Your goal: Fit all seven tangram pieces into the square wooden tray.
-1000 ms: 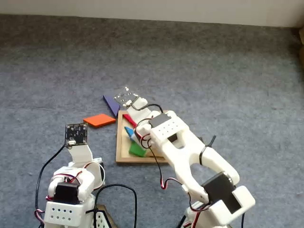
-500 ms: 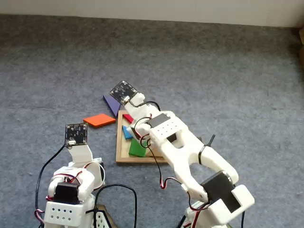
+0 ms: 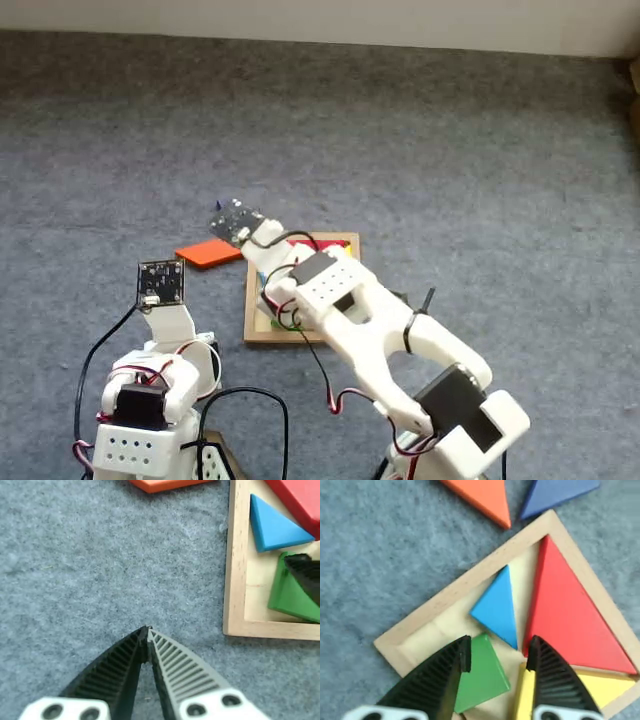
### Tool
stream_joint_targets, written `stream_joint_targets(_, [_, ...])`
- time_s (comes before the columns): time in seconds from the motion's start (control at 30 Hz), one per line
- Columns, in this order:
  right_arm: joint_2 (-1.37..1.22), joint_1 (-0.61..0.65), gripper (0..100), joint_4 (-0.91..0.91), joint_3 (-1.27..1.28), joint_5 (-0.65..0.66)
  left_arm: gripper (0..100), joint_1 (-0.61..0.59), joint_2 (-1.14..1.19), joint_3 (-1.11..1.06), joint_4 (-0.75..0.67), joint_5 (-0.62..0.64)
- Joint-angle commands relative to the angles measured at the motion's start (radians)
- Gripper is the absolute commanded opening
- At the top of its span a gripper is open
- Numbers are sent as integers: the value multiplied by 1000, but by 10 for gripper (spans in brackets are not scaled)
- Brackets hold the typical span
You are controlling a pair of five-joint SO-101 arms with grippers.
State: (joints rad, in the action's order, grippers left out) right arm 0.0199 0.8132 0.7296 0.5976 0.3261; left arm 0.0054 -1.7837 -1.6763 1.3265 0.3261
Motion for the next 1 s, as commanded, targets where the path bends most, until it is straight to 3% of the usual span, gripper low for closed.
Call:
stream_joint_targets(0.0, [13, 31, 189, -8, -22, -2, 6, 12, -28, -19, 3, -3])
stream_joint_targets(0.23, [8, 33, 188, -165, -12, 69, 6, 12, -28, -19, 3, -3])
stream_joint_targets(0.6, [-168, 31, 187, -104, -24, 95, 6, 12, -28, -19, 3, -3])
stream_joint_targets(0.77, [-168, 19, 73, -87, -24, 98, 6, 12, -28, -19, 3, -3])
stream_joint_targets(0.97, [-45, -19, 6, -82, -73, 227, 6, 12, -28, -19, 3, -3])
